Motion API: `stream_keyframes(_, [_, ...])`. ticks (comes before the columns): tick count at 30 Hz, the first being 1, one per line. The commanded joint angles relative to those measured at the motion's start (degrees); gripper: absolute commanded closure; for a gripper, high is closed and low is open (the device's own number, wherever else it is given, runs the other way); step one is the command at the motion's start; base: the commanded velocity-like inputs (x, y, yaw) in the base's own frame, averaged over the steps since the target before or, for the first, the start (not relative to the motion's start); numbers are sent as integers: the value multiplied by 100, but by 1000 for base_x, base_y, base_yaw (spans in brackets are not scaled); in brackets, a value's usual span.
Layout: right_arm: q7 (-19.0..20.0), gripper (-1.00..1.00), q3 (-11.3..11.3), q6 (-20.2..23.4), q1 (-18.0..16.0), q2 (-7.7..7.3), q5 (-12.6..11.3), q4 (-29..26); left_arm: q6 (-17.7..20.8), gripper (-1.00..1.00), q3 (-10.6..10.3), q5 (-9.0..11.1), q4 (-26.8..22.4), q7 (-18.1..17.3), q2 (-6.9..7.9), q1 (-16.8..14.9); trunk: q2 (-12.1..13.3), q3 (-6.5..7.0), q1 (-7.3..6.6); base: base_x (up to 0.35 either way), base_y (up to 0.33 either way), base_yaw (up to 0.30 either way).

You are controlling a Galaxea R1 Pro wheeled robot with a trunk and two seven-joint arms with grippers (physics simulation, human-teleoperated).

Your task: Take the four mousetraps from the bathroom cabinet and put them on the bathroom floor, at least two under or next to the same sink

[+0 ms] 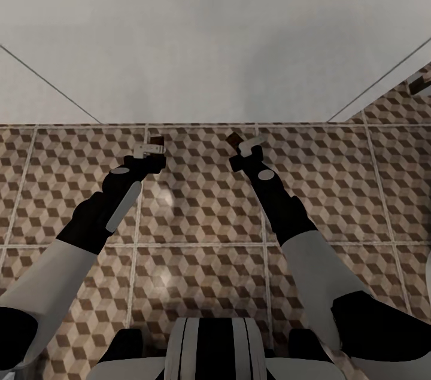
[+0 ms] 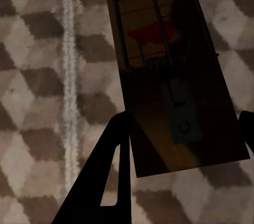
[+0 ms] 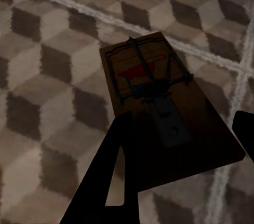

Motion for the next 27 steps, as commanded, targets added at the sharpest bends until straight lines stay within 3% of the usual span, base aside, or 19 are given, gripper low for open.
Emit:
stream_keyframes(1, [25,100,-4,37,-1,1,62,-11,15,100,-22,48,-7,74,7,-5,-1,-3,-1,10,0,0])
stream_keyframes(17, [31,100,-4,30,-1,1,61,-11,15,100,-18,48,4,74,15,4,-1,-3,-1,3,0,0])
stream_keyframes(27, [22,100,-8,30,-1,1,66,-11,15,100,-24,48,-1,74,13,4,-1,-3,-1,120,0,0])
